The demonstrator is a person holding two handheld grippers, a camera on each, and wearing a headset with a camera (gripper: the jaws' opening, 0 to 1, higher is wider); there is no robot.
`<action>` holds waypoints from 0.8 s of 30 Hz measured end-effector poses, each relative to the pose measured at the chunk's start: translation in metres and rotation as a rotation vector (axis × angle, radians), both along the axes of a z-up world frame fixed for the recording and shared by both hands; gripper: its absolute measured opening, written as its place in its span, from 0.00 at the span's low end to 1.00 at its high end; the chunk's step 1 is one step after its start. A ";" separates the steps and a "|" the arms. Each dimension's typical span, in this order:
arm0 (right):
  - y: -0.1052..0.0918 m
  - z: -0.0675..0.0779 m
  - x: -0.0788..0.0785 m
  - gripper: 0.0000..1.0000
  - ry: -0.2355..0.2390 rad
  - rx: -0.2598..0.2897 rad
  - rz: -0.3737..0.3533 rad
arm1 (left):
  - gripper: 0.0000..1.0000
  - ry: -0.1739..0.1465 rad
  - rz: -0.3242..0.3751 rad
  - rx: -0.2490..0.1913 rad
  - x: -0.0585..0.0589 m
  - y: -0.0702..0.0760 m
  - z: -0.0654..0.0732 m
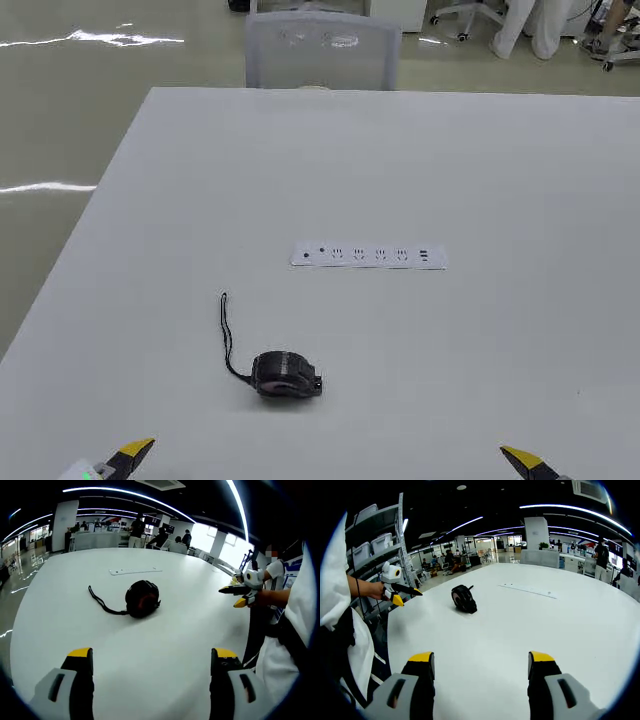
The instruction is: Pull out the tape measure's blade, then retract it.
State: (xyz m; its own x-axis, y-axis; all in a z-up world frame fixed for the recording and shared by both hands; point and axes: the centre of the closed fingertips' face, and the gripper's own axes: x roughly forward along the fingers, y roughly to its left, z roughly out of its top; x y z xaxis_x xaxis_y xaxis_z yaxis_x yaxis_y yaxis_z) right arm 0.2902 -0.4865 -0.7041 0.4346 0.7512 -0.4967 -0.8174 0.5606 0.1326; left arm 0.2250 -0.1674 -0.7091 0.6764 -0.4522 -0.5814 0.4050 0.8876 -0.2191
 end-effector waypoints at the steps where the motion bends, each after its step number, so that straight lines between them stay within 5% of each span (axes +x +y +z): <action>1: -0.001 0.000 -0.001 0.77 -0.001 -0.001 -0.002 | 0.97 -0.003 0.001 0.002 -0.001 0.000 0.001; 24: -0.006 0.004 -0.004 0.78 -0.011 0.010 -0.023 | 0.98 -0.013 0.002 -0.020 -0.005 -0.001 -0.001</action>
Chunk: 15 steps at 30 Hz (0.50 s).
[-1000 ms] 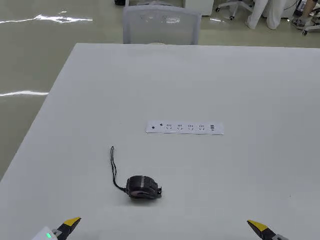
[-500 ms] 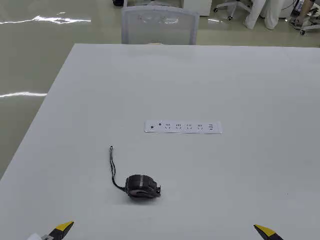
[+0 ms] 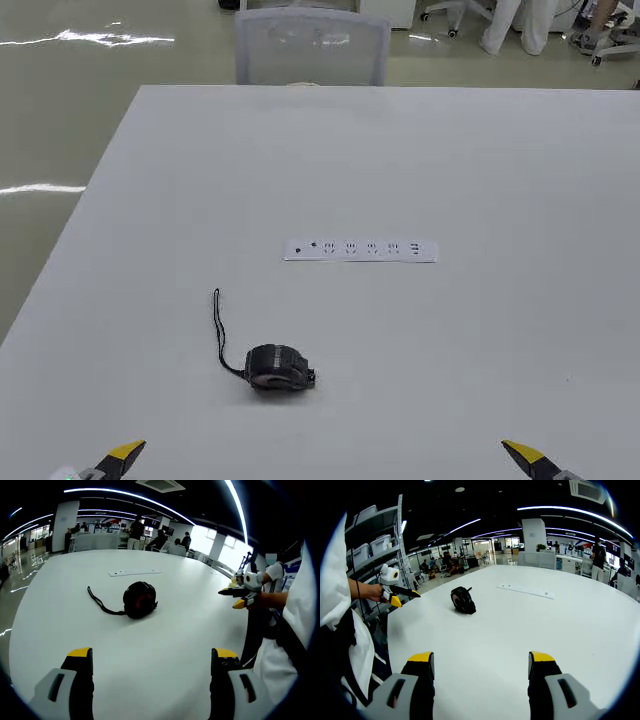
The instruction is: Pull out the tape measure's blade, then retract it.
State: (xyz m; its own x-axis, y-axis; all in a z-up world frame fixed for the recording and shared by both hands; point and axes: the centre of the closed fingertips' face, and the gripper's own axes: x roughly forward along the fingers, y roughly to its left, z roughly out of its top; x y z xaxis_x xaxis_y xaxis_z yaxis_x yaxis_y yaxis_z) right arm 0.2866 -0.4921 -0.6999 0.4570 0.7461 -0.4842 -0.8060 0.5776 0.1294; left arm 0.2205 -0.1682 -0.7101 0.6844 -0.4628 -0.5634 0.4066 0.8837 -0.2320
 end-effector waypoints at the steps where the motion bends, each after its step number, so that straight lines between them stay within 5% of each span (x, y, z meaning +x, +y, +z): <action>1: 0.000 0.000 0.000 0.78 -0.001 0.000 -0.001 | 0.98 0.000 0.000 0.000 0.000 -0.001 0.001; 15: -0.001 0.001 0.000 0.77 -0.001 0.001 -0.001 | 0.98 0.001 0.000 0.001 -0.002 -0.001 0.002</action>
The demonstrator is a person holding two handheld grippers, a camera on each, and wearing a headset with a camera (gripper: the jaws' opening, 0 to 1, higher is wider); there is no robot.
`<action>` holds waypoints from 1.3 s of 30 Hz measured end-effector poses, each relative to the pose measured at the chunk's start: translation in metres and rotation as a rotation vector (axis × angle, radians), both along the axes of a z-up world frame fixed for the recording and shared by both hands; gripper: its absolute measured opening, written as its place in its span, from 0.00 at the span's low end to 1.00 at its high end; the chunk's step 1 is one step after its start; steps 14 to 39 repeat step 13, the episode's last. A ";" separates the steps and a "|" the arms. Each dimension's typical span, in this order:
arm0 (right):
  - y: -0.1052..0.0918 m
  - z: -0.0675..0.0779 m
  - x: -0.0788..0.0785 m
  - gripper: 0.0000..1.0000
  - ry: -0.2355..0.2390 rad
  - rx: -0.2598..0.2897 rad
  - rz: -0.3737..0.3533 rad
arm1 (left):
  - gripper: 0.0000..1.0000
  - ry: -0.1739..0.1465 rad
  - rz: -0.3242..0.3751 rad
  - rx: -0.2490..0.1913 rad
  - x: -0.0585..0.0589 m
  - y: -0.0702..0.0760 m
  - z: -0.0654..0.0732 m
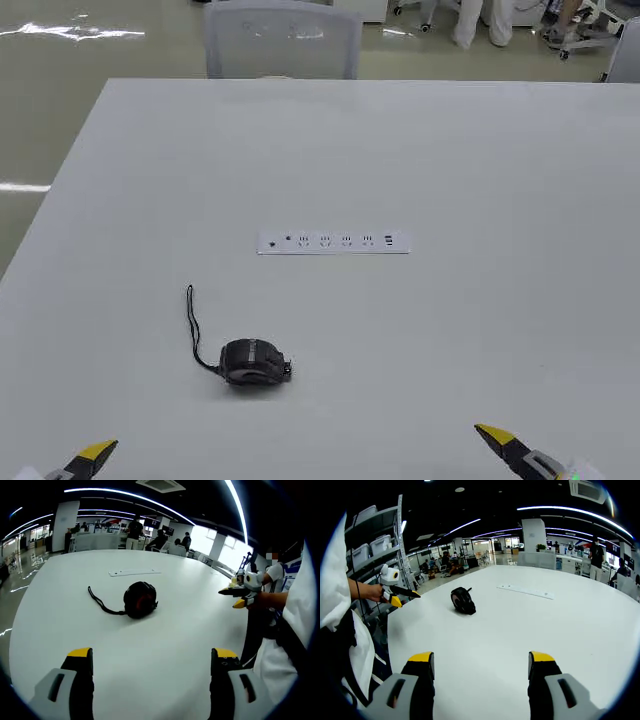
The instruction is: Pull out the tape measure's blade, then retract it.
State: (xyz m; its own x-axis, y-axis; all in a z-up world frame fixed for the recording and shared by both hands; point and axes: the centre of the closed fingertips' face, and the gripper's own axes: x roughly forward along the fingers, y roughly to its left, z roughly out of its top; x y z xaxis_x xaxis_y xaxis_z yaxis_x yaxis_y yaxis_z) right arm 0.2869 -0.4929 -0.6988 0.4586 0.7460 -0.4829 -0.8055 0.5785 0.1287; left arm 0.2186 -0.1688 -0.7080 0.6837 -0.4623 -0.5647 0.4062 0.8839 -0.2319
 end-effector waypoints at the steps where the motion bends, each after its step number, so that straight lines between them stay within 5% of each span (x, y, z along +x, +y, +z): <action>1: 0.000 0.001 0.000 0.77 -0.001 0.002 0.000 | 0.98 0.002 -0.001 0.001 -0.001 0.000 -0.001; 39: 0.001 -0.001 0.001 0.77 0.003 0.007 0.000 | 0.97 0.001 0.001 -0.001 -0.001 -0.002 0.000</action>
